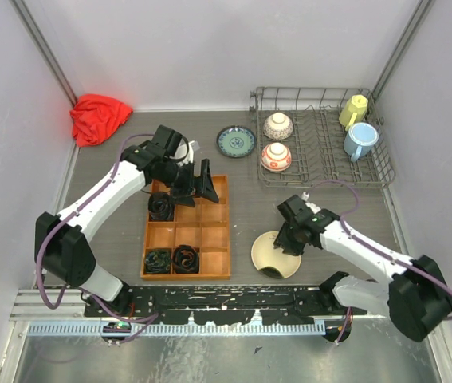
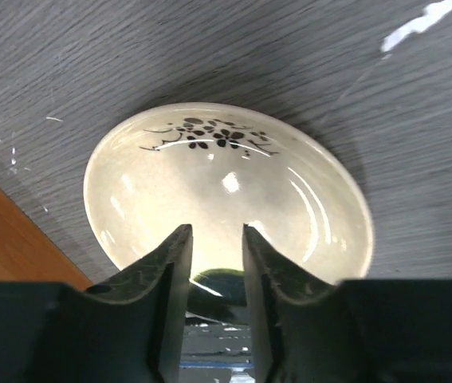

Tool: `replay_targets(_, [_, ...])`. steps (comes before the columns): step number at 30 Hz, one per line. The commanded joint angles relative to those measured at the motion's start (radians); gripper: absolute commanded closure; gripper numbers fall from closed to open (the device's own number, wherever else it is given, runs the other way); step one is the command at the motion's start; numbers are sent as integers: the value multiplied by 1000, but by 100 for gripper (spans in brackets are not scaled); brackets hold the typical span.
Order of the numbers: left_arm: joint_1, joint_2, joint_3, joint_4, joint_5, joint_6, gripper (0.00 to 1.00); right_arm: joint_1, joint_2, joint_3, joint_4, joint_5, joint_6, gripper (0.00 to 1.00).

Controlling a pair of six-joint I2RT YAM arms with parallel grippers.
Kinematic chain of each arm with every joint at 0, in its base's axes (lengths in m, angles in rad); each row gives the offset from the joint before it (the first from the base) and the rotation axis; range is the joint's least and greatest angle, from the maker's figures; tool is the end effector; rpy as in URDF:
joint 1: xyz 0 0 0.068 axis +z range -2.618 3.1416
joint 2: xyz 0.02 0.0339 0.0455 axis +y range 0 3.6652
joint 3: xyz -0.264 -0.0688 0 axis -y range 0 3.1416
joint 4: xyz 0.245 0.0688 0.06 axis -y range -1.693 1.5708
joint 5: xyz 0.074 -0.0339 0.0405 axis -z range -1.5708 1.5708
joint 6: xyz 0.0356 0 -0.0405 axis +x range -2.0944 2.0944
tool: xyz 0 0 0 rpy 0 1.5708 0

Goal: Load the mixed dishes into the dish rack

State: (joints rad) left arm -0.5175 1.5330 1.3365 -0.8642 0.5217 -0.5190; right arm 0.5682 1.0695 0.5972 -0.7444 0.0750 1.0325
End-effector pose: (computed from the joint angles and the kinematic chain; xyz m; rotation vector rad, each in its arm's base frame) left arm 0.2634 -0.1704 0.2968 0.1916 2.7831 -1.0047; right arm 0.1503 0.0928 0.1843 0.6690 2.7473 0.2892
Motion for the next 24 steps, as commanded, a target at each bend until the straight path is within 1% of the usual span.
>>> replay_targets(1, [0,-17,-12,-12,3,11,3,61,89,18,128,69,47,71])
replay_targets(2, [1,-22,-14,-14,0,11,3,70,103,22,139,85,45,76])
replay_targets(4, [1,-35,-21,-17,-7,11,2,74,124,32,172,111,30,82])
replay_targets(6, [0,-46,-33,-14,-11,10,2,75,147,47,188,127,14,84])
replay_targets(17, [0,-77,-70,-16,-22,13,2,75,318,111,304,134,-37,84])
replay_targets(24, [1,-80,-68,-29,-30,23,1,73,427,205,355,134,-82,84])
